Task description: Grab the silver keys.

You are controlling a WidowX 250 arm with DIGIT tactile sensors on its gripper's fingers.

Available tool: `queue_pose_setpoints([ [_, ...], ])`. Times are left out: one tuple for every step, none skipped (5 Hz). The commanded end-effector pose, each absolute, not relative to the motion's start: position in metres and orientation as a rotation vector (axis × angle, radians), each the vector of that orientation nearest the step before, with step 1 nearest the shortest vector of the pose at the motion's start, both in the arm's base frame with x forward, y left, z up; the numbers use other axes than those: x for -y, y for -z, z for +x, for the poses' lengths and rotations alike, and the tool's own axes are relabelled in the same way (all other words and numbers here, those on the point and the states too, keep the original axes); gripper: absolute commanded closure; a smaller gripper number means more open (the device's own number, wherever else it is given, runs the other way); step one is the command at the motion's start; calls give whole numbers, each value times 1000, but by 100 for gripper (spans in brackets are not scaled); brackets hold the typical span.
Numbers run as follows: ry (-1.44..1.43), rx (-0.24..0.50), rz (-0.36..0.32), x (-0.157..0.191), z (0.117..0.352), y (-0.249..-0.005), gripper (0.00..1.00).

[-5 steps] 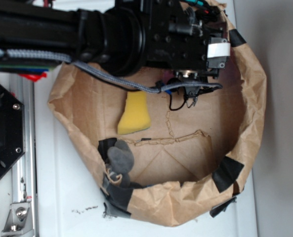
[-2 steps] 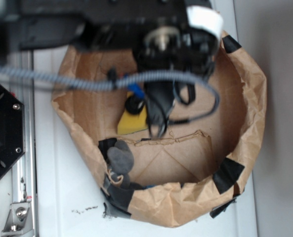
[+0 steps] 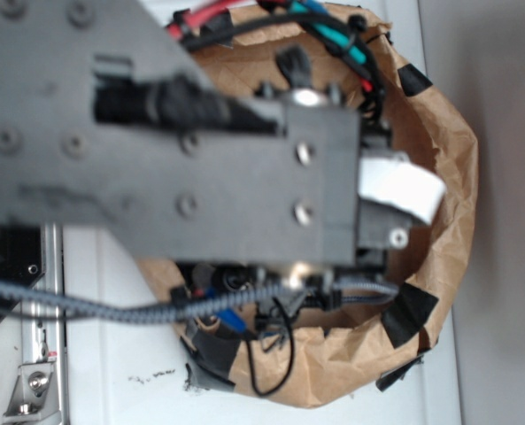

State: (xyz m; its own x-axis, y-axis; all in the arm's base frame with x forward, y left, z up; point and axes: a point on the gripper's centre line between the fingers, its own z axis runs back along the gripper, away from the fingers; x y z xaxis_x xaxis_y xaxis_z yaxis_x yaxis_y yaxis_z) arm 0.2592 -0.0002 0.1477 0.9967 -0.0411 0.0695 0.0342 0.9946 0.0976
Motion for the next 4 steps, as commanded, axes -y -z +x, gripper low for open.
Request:
queue_pose_setpoints([
  [-93, 40, 74, -10, 261, -148, 100],
  [-121, 39, -10, -24, 264, -158, 100],
  [-129, 58, -61, -30, 265, -169, 100],
  [-152, 97, -99, -33, 264, -189, 100],
])
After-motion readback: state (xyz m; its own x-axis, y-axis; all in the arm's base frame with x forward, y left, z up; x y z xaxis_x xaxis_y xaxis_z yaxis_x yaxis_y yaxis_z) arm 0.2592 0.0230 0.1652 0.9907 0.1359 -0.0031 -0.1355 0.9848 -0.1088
